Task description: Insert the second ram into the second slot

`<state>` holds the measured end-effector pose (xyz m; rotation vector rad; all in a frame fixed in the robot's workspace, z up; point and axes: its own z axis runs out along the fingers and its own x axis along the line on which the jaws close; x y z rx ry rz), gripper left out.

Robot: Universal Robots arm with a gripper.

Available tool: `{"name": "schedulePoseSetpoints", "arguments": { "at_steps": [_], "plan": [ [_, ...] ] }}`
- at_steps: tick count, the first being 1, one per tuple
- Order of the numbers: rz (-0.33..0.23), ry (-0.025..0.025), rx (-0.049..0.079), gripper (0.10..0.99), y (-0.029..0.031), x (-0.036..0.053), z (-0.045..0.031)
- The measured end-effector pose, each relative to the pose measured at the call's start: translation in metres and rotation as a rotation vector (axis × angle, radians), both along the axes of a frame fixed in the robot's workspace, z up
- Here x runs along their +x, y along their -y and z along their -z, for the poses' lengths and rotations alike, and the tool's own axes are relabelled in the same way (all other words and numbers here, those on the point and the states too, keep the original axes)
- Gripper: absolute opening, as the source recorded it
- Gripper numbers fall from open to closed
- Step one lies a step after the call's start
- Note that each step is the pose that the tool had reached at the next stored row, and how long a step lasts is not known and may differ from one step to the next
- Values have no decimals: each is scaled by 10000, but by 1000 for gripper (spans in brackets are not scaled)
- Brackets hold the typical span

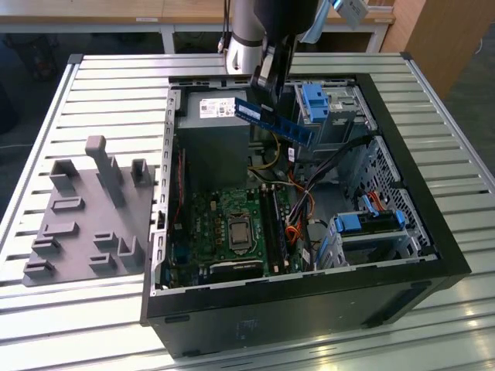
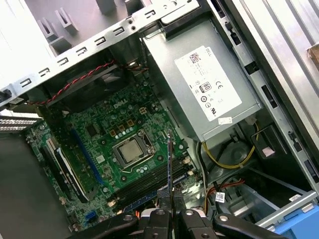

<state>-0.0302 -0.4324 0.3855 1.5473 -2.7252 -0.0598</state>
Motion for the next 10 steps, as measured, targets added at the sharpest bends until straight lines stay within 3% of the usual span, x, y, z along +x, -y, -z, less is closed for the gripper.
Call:
{"name": "schedulePoseSetpoints", "arguments": {
  "at_steps": [10],
  "plan": [
    [364,0,0,137,0,0,0]
  ]
}}
